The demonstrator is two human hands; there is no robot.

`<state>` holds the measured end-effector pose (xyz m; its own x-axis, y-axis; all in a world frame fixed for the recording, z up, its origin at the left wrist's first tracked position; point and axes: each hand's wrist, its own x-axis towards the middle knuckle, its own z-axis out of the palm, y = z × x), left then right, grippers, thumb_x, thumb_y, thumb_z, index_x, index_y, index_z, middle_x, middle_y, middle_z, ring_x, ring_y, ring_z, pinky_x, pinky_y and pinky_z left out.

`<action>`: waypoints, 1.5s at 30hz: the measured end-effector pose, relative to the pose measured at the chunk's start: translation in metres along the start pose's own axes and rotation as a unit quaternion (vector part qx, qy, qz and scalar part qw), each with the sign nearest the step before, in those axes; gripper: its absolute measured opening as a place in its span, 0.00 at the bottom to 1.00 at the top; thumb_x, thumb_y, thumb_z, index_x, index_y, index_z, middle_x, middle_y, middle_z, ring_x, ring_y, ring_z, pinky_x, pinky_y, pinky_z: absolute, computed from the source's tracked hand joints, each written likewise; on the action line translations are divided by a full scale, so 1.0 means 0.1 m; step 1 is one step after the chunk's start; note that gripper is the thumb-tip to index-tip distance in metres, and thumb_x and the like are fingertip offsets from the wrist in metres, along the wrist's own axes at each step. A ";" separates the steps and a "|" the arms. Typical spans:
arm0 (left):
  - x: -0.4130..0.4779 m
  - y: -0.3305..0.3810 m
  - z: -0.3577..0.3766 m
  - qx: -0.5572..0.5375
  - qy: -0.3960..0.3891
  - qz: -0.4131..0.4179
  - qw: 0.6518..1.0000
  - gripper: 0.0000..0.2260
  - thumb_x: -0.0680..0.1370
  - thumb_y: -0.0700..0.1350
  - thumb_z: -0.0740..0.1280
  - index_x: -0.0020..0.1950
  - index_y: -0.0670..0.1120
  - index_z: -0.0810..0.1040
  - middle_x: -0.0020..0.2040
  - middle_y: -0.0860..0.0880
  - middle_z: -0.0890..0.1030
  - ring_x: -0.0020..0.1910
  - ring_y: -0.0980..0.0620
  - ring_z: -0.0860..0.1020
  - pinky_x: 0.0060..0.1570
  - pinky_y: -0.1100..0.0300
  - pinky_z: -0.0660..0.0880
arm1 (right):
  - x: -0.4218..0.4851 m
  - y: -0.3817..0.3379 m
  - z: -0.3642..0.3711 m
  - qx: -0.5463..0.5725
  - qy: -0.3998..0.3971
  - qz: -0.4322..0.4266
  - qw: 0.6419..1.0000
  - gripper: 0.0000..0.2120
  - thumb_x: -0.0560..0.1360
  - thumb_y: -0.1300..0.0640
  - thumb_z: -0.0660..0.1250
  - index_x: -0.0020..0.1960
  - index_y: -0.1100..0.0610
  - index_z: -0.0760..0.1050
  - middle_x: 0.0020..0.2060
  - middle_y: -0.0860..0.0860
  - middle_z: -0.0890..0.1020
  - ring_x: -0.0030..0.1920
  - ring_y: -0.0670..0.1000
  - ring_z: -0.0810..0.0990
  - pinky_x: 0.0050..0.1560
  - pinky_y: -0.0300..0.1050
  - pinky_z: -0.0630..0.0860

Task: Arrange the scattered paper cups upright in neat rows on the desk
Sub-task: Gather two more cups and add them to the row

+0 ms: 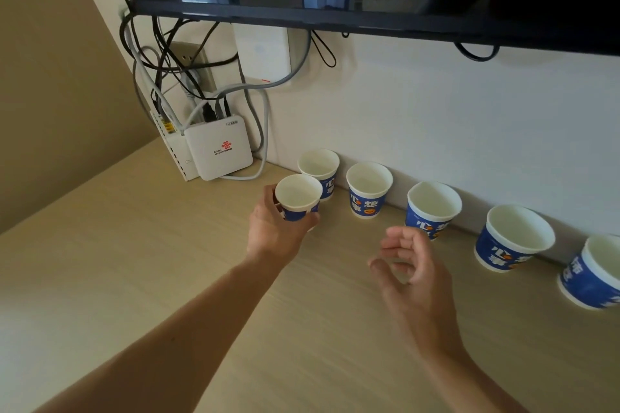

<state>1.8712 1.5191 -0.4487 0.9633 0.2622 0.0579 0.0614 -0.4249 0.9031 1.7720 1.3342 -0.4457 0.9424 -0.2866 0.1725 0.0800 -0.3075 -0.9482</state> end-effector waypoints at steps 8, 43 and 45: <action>-0.25 0.07 -0.13 0.001 -0.010 -0.059 0.998 0.41 0.66 0.50 0.83 0.73 0.51 0.66 0.63 0.54 0.74 0.61 0.55 0.73 0.55 0.58 0.73 | -0.13 0.01 -0.24 0.005 0.017 0.015 1.000 0.18 0.73 0.65 0.75 0.58 0.51 0.75 0.49 0.46 0.82 0.50 0.44 0.82 0.53 0.38 0.75; -5.60 3.00 0.75 -0.033 -0.356 -0.027 0.934 0.16 0.77 0.47 0.74 0.63 0.48 0.78 0.62 0.55 0.80 0.61 0.56 0.77 0.59 0.57 0.76 | -3.20 -0.94 -4.88 0.024 0.222 0.247 0.943 0.16 0.72 0.60 0.76 0.58 0.52 0.77 0.51 0.49 0.84 0.45 0.36 0.82 0.47 0.28 0.75; -5.93 3.13 1.01 -0.028 -0.347 -0.035 0.937 0.15 0.77 0.46 0.74 0.62 0.49 0.78 0.61 0.55 0.80 0.61 0.56 0.78 0.59 0.55 0.77 | -3.34 -0.76 -5.28 0.024 0.205 0.256 0.944 0.16 0.73 0.60 0.76 0.59 0.53 0.77 0.51 0.49 0.84 0.44 0.37 0.82 0.47 0.29 0.75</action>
<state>1.3459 1.1433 -0.2437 0.8962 -0.3472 -0.2761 0.1361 -0.3770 0.9161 1.2794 0.9738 -0.2903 0.6569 -0.7170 -0.2332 -0.3288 0.0058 -0.9444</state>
